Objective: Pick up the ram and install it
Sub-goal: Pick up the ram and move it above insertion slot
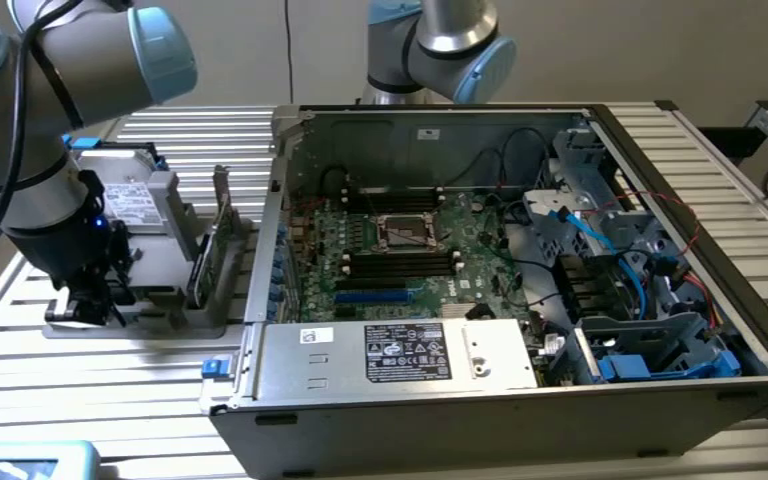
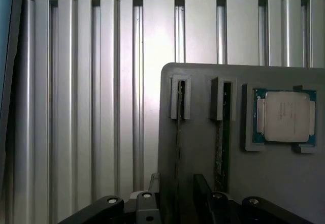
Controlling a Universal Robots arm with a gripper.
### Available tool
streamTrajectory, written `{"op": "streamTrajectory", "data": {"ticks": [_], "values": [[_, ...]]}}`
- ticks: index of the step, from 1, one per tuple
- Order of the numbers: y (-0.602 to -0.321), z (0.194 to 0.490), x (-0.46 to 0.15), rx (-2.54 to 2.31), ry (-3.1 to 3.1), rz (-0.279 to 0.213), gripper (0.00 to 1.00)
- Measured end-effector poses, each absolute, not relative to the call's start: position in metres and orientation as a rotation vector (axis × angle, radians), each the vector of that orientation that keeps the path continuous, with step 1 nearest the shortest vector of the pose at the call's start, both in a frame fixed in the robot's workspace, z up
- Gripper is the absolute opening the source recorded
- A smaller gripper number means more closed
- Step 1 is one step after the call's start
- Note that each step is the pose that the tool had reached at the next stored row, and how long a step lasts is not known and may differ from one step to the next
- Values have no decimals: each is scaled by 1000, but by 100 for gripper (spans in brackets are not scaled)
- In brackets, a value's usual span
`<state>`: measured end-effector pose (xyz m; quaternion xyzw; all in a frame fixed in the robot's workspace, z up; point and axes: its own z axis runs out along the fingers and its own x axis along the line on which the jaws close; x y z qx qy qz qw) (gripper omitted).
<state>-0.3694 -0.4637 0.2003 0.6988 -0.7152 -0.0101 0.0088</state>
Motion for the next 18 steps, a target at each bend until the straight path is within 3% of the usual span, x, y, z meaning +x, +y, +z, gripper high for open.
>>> {"op": "streamTrajectory", "data": {"ticks": [8,10,11,13,18], "values": [[-463,197,-369,2183,-2234,-32,37],[-463,196,-369,2183,-2234,-32,24],[-463,196,-369,2183,-2234,-32,24],[-463,198,-369,2183,-2235,-32,14],[-463,221,-369,2183,-2235,-32,14]]}}
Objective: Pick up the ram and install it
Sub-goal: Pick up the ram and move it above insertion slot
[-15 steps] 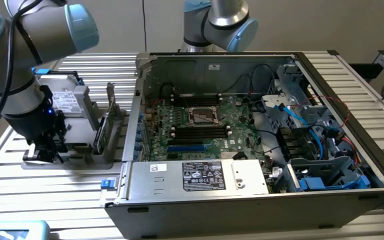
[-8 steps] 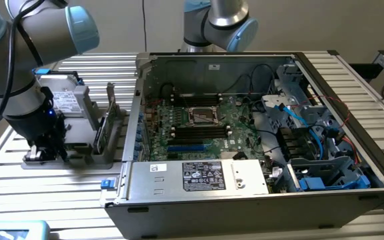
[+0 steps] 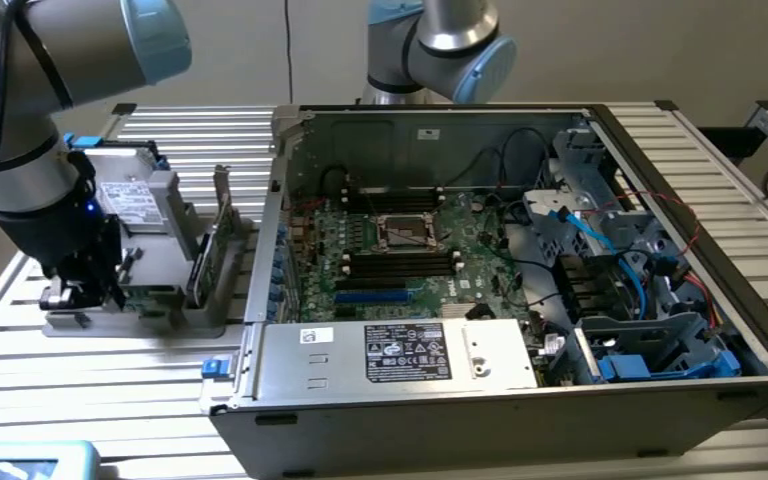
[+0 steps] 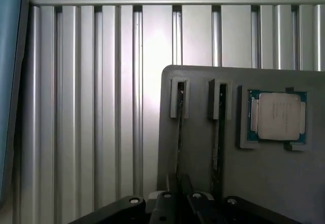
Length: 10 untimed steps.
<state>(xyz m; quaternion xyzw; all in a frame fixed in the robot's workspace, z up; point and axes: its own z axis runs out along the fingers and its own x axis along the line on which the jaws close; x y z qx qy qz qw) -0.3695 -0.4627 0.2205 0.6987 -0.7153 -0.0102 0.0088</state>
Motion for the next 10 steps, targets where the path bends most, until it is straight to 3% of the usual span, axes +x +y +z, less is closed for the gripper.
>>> {"op": "streamTrajectory", "data": {"ticks": [10], "values": [[-464,266,-368,2186,-2231,-32,14]]}}
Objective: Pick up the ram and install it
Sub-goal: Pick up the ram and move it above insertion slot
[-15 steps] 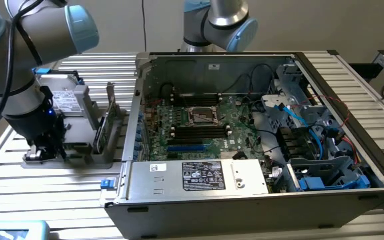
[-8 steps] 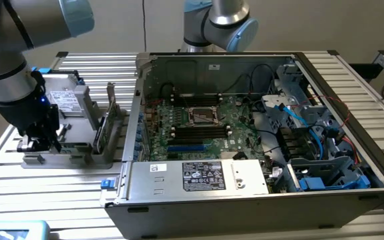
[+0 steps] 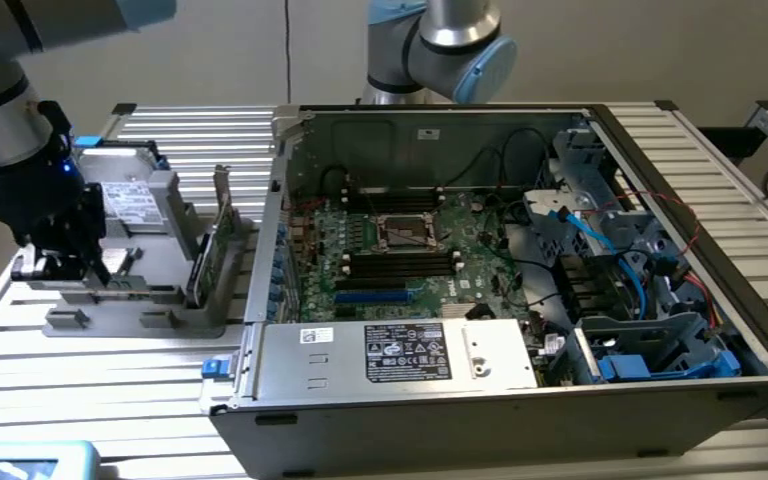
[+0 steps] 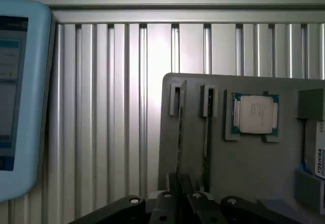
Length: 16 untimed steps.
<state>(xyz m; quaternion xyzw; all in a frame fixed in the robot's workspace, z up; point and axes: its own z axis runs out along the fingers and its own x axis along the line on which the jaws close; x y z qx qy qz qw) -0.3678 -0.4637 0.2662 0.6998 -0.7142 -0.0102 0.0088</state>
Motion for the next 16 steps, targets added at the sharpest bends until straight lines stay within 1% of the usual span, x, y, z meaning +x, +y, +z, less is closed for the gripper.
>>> {"op": "streamTrajectory", "data": {"ticks": [16], "values": [[-477,339,-325,2183,-2226,-41,14]]}}
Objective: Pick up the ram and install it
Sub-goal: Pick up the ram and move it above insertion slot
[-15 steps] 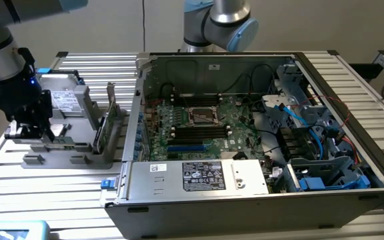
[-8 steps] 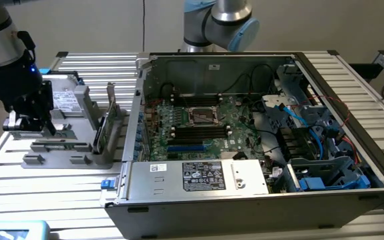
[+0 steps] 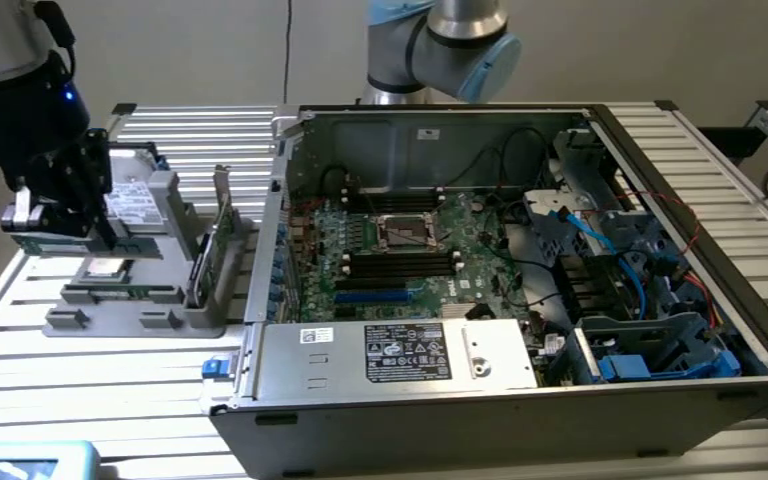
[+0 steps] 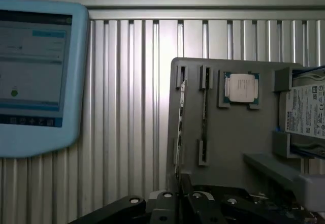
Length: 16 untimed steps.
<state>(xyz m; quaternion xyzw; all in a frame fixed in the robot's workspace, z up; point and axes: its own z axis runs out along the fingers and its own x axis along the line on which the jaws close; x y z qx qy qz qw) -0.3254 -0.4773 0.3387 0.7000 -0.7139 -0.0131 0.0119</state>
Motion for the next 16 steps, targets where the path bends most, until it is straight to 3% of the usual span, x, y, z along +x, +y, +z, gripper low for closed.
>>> {"op": "streamTrajectory", "data": {"ticks": [16], "values": [[-489,411,-277,2177,-2215,-58,14]]}}
